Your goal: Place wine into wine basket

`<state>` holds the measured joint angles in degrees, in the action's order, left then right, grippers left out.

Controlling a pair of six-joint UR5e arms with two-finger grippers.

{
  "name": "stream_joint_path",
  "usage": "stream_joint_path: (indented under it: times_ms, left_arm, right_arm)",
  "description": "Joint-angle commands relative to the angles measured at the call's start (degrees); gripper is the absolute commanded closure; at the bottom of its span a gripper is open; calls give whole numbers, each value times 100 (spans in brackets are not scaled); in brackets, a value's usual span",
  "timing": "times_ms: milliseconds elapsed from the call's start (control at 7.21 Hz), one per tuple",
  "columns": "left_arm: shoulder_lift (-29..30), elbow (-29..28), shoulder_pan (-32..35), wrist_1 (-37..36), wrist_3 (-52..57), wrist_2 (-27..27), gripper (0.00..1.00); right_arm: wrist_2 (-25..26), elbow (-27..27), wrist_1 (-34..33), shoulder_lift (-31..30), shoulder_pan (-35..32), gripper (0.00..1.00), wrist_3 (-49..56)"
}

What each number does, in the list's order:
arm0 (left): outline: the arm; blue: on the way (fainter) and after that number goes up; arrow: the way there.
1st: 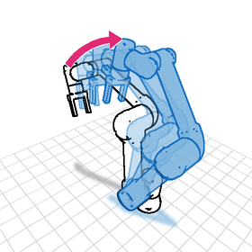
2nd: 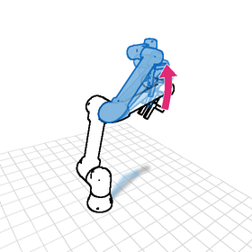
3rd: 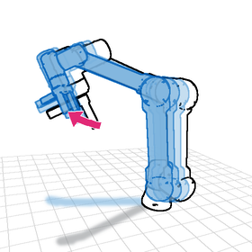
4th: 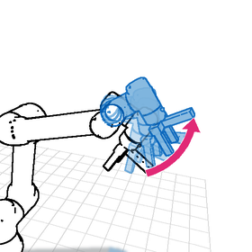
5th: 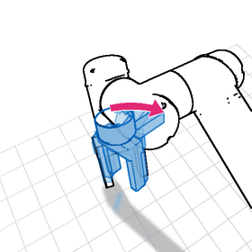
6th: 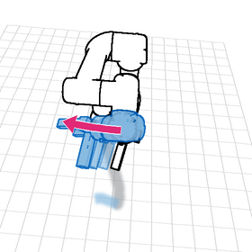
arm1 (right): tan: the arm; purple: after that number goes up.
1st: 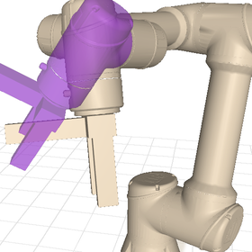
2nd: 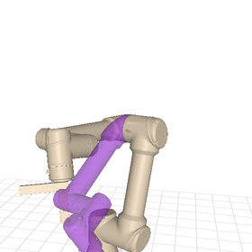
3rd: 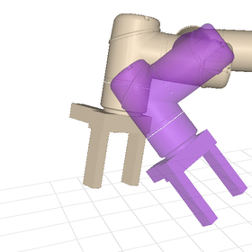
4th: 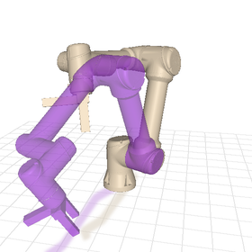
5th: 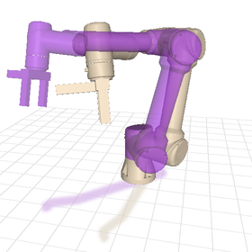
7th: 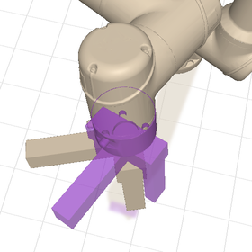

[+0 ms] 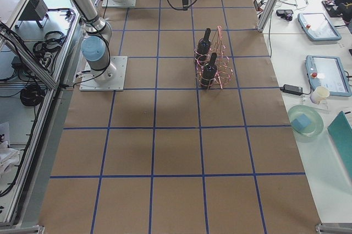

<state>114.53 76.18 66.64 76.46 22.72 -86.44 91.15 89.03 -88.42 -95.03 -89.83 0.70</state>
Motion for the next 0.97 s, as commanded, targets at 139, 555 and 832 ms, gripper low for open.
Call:
stream_joint_path:
  times_ms: [139, 555, 832]
  left_arm:
    - [-456, 81, 785, 44, -819, -22, 100]
    - [-1062, 870, 1656, -122, -2101, -5, 100]
    - [-1283, 1240, 2587, -323, -3389, -49, 100]
  right_arm:
    - [-1, 0, 0, 2, 0, 0, 0]
    - [8, 0, 0, 2, 0, 0, 0]
    - [-1, 0, 0, 2, 0, 0, 0]
